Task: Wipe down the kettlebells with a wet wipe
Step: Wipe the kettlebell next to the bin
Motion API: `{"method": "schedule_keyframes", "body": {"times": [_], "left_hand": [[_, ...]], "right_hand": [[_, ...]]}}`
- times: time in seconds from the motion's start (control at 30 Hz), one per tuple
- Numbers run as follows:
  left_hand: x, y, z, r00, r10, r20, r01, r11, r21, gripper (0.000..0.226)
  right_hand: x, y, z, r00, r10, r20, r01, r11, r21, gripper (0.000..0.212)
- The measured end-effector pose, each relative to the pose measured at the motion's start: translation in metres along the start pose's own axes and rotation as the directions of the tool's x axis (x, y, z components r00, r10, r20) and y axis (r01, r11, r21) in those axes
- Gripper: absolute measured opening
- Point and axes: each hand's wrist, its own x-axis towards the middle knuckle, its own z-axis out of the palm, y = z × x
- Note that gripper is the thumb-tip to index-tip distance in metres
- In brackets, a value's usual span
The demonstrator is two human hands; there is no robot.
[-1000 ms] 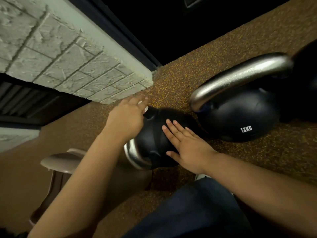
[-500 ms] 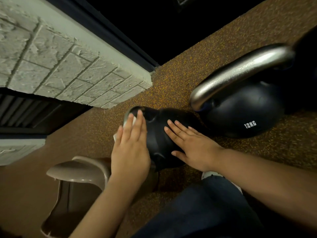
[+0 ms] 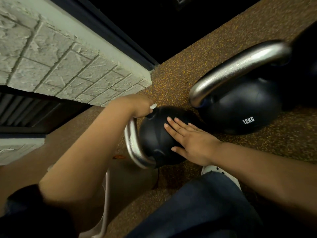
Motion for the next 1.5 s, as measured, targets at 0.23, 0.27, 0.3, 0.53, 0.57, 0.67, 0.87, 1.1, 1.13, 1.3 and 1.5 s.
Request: {"method": "schedule_keyframes", "body": {"times": [0.23, 0.27, 0.3, 0.53, 0.57, 0.67, 0.87, 1.1, 1.13, 1.3, 1.5], "left_hand": [[-0.05, 0.008, 0.043, 0.914, -0.113, -0.389, 0.061, 0.988, -0.143, 0.055], [-0.059, 0.01, 0.054, 0.864, -0.139, -0.483, 0.046, 0.979, -0.199, 0.054], [-0.067, 0.014, 0.065, 0.807, -0.169, -0.565, 0.023, 0.966, -0.257, 0.053], [-0.108, 0.057, 0.115, 0.668, -0.327, -0.669, -0.142, 0.826, -0.546, 0.053], [-0.108, 0.06, 0.116, 0.679, -0.335, -0.653, -0.131, 0.82, -0.557, 0.053], [-0.1, 0.058, 0.104, 0.718, -0.336, -0.609, -0.026, 0.862, -0.507, 0.059], [-0.078, 0.035, 0.057, 0.853, -0.257, -0.454, 0.144, 0.952, -0.269, 0.063], [-0.031, 0.014, 0.014, 0.958, -0.233, -0.165, 0.203, 0.963, -0.178, 0.052], [-0.026, 0.014, 0.006, 0.969, -0.217, -0.121, 0.202, 0.971, -0.127, 0.048], [-0.002, 0.013, -0.016, 0.993, -0.084, 0.083, 0.071, 0.986, 0.148, 0.045], [0.012, 0.01, -0.001, 0.998, -0.047, 0.046, 0.037, 0.98, 0.198, 0.054]], "right_hand": [[0.0, -0.001, 0.001, 1.0, -0.008, -0.013, 0.008, 1.0, 0.0, 0.068], [0.001, -0.002, 0.002, 1.0, -0.007, -0.014, 0.007, 1.0, -0.004, 0.068], [0.001, -0.002, 0.002, 1.0, -0.005, -0.017, 0.005, 1.0, -0.007, 0.068], [0.001, 0.001, 0.003, 1.0, 0.009, -0.015, -0.01, 0.999, -0.038, 0.07], [0.001, 0.001, 0.003, 1.0, 0.011, -0.017, -0.012, 0.999, -0.033, 0.07], [0.001, 0.0, 0.005, 1.0, 0.017, -0.009, -0.017, 1.0, 0.006, 0.069], [0.001, 0.001, 0.003, 1.0, 0.015, -0.011, -0.015, 1.0, -0.002, 0.068], [0.001, 0.0, 0.002, 1.0, 0.009, 0.005, -0.009, 1.0, 0.011, 0.068], [0.001, 0.0, 0.003, 1.0, 0.007, 0.001, -0.007, 1.0, 0.011, 0.068], [0.0, 0.0, 0.001, 1.0, 0.016, -0.006, -0.016, 1.0, -0.005, 0.067], [0.0, 0.0, 0.0, 1.0, 0.016, 0.0, -0.016, 1.0, -0.012, 0.067]]}}
